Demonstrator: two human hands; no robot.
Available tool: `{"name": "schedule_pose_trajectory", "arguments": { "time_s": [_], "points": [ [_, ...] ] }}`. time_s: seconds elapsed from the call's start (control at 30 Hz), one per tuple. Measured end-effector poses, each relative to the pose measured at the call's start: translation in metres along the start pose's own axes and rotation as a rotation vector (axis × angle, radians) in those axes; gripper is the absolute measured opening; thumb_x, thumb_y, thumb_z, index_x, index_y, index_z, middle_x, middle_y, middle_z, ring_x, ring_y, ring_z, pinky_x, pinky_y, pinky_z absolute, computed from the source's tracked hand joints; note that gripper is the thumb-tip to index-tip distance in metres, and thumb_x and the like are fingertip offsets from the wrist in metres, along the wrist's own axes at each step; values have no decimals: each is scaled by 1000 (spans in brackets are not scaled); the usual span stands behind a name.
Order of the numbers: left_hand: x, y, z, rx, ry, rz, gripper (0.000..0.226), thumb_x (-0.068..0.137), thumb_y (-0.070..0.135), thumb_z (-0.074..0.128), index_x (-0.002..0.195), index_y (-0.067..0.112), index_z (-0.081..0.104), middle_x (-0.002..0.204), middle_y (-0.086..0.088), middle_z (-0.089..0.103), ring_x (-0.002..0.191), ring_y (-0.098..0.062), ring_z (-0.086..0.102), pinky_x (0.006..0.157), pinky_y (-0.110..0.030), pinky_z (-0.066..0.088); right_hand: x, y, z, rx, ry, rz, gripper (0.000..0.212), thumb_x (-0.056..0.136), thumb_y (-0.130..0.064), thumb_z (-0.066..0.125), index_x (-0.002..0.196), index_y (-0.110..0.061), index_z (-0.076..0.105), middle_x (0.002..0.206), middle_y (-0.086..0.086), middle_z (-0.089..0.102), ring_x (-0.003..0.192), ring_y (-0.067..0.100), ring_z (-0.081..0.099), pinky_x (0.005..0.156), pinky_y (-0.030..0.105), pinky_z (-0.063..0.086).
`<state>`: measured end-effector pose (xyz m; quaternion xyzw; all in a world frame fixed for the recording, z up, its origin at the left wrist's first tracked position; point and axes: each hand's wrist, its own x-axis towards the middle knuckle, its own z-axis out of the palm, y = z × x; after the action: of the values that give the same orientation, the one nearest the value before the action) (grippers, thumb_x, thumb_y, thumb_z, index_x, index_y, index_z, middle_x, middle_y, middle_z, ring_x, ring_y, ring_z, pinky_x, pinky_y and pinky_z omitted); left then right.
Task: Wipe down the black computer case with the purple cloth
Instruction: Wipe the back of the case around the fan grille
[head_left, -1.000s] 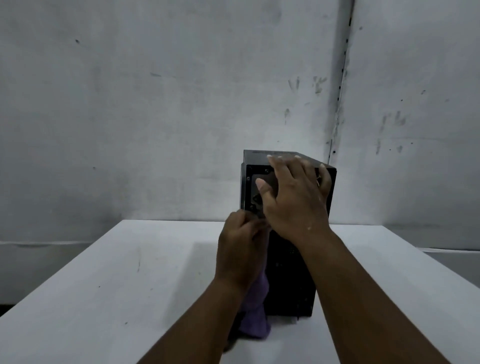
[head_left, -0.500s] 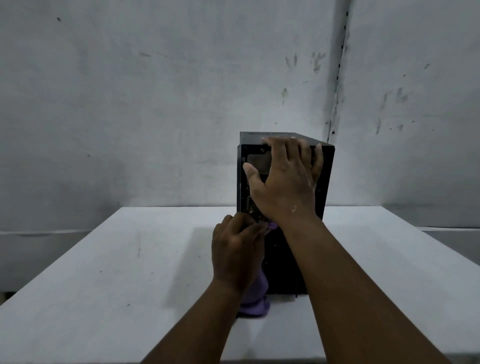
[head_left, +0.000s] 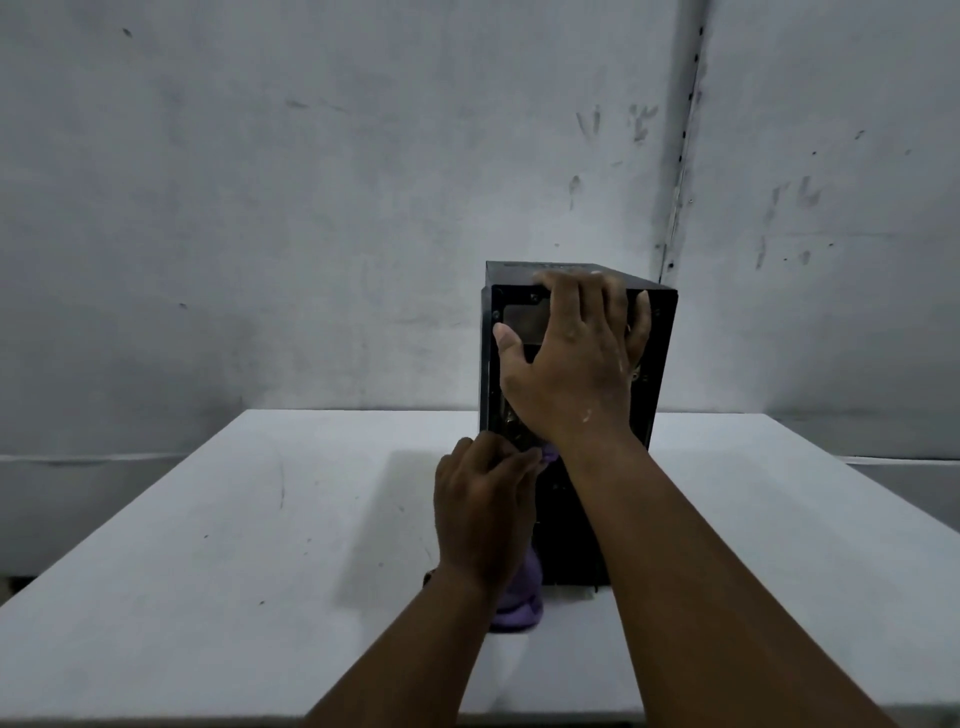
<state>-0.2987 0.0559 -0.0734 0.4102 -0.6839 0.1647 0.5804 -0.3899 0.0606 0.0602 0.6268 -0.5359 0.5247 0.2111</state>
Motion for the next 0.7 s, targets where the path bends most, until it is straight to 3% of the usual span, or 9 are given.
{"name": "schedule_pose_trajectory", "arguments": {
  "time_s": [0.2,0.33,0.5,0.6,0.7],
  "points": [
    [-27,-18,0,89,-118,103,14,91,32,72,87,23,82,75,4,61,69,-19,53,59,-38,48,0,-1,3,-13,20,5,53,86,-50,62,133,-28,48,138,-9,47,146,20,27,126,52,-1],
    [-25,-13,-2,33,-92,126,25,97,37,62,90,23,82,77,3,64,70,-17,54,59,-33,47,-2,-4,6,-7,39,10,52,86,-50,61,131,-27,49,137,-8,47,146,22,28,126,55,1],
    [-16,6,7,23,-132,183,17,94,26,65,83,19,76,79,2,63,71,-16,54,63,-29,45,-2,-4,6,-10,50,3,55,85,-55,61,130,-26,49,135,-8,46,145,23,30,126,56,3],
    [-32,2,19,34,-219,221,3,90,25,77,92,23,77,90,4,69,80,-17,60,70,-34,54,-1,-3,5,-29,44,-10,59,82,-58,62,130,-26,48,133,-8,44,144,23,31,125,58,7],
    [-49,-3,24,28,-300,224,7,89,30,81,94,25,78,93,6,71,83,-16,61,71,-36,55,-1,-3,7,-46,47,-16,62,80,-60,61,130,-26,48,133,-7,43,143,24,32,124,58,8]
  ]
}}
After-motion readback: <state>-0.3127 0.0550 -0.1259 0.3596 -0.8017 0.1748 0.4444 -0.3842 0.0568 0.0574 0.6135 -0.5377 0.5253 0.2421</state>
